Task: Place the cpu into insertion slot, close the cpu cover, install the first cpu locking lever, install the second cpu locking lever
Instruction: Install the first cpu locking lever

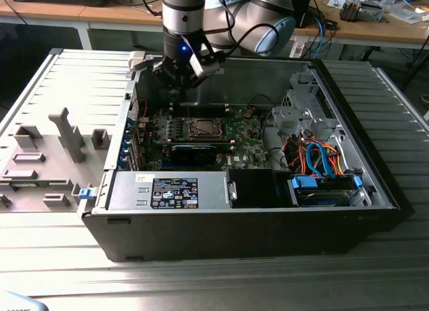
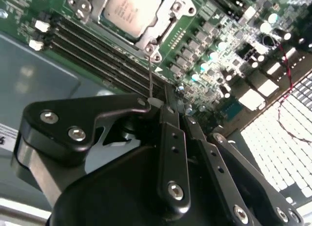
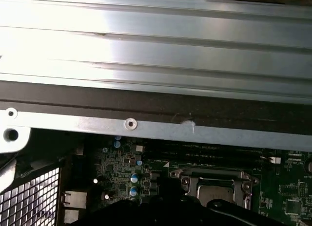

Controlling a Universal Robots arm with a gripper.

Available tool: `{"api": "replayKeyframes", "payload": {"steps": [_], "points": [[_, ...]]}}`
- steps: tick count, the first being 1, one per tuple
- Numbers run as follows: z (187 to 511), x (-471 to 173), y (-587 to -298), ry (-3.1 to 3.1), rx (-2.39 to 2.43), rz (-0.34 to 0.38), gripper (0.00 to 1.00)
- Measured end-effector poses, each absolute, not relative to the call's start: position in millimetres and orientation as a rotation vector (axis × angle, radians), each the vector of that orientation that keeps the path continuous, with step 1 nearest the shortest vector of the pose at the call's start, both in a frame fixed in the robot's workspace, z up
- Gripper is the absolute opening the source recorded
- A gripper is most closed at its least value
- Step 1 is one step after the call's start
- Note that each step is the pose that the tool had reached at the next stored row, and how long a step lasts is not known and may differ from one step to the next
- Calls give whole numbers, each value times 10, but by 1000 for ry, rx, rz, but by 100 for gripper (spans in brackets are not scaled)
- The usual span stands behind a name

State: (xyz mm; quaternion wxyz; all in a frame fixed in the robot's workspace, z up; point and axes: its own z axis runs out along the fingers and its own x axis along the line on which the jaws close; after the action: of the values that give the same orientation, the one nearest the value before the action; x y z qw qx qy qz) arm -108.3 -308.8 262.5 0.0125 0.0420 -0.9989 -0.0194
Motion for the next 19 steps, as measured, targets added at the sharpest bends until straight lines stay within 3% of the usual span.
{"api": "replayKeyframes", "payload": {"steps": [19], "points": [[2417,-710,-3070,-3090,144,-63,11]]}}
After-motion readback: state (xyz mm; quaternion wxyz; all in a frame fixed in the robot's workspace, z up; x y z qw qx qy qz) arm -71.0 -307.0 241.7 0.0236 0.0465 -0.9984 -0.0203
